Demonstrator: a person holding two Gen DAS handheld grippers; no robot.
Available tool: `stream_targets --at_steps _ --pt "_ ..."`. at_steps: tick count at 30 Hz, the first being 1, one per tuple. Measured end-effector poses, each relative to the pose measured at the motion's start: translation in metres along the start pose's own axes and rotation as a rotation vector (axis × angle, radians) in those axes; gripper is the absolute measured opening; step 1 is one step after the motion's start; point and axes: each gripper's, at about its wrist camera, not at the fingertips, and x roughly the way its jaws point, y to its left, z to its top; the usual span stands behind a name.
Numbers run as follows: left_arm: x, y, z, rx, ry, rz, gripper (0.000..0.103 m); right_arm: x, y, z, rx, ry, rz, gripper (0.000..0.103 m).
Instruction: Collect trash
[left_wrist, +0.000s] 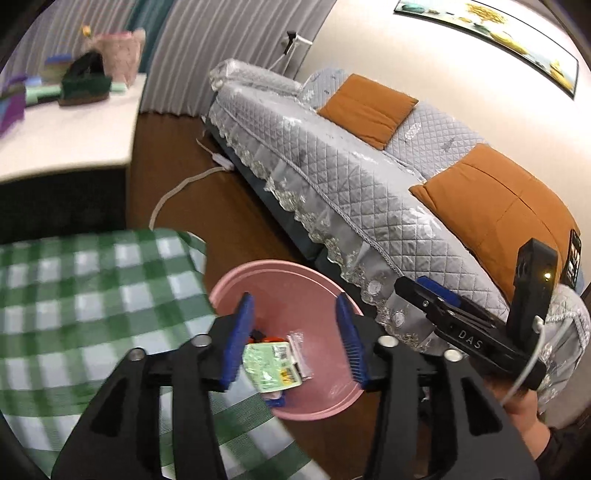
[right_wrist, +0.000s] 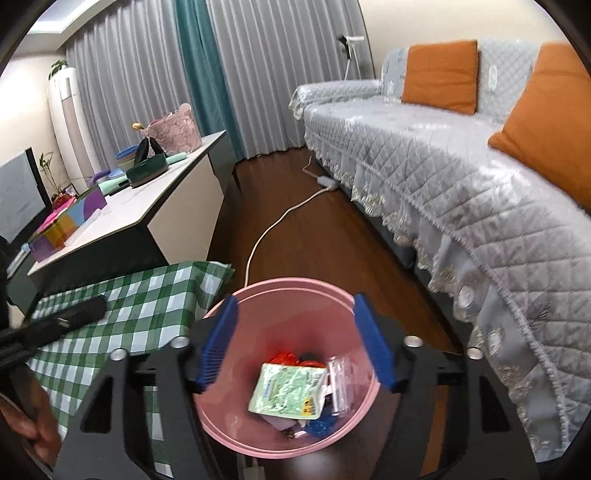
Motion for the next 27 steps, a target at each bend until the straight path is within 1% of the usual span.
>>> stream_targets --at_steps 2,4,5,7,8,10,12,15,17,21,24,27 --pt "-0.023 0.000 0.005 0.035 -0.027 0.036 0.055 -0.010 0.004 0.001 -0.007 -0.020 -0.006 0.085" --pt "-0.042 0.002 0.008 0.050 -0.048 0.060 0.062 -0.025 0.010 0.002 -0.011 -0.043 -0.004 0.091" --pt "-0.052 0.001 0.009 0.060 -0.058 0.073 0.064 -0.030 0.012 0.003 -0.013 -0.049 -0.003 0.094" --pt "-0.080 -0.001 0.006 0.104 -0.086 0.118 0.068 -0.043 0.018 0.005 -0.015 -0.058 0.000 0.096" --pt "-0.092 -0.002 0.002 0.120 -0.100 0.140 0.069 -0.051 0.022 0.007 -0.016 -0.056 0.003 0.097" --pt "-0.111 -0.001 -0.005 0.141 -0.113 0.176 0.077 -0.062 0.028 0.010 -0.012 -0.059 0.004 0.098" --pt "-0.131 -0.001 -0.016 0.158 -0.123 0.211 0.078 -0.080 0.038 0.012 0.000 -0.072 0.015 0.098" --pt "-0.156 0.002 -0.032 0.142 -0.141 0.266 0.087 -0.101 0.056 0.007 -0.012 -0.082 0.026 0.098" --pt "-0.169 0.003 -0.041 0.130 -0.156 0.296 0.089 -0.113 0.072 -0.001 -0.038 -0.079 0.048 0.098" --pt "-0.192 0.011 -0.069 0.080 -0.181 0.386 0.093 -0.129 0.098 -0.021 -0.095 -0.068 0.066 0.098" --pt "-0.204 0.022 -0.088 0.018 -0.170 0.442 0.093 -0.138 0.116 -0.041 -0.122 -0.051 0.078 0.098" --pt "-0.211 0.026 -0.105 -0.003 -0.152 0.495 0.093 -0.144 0.129 -0.059 -0.141 -0.039 0.087 0.098"
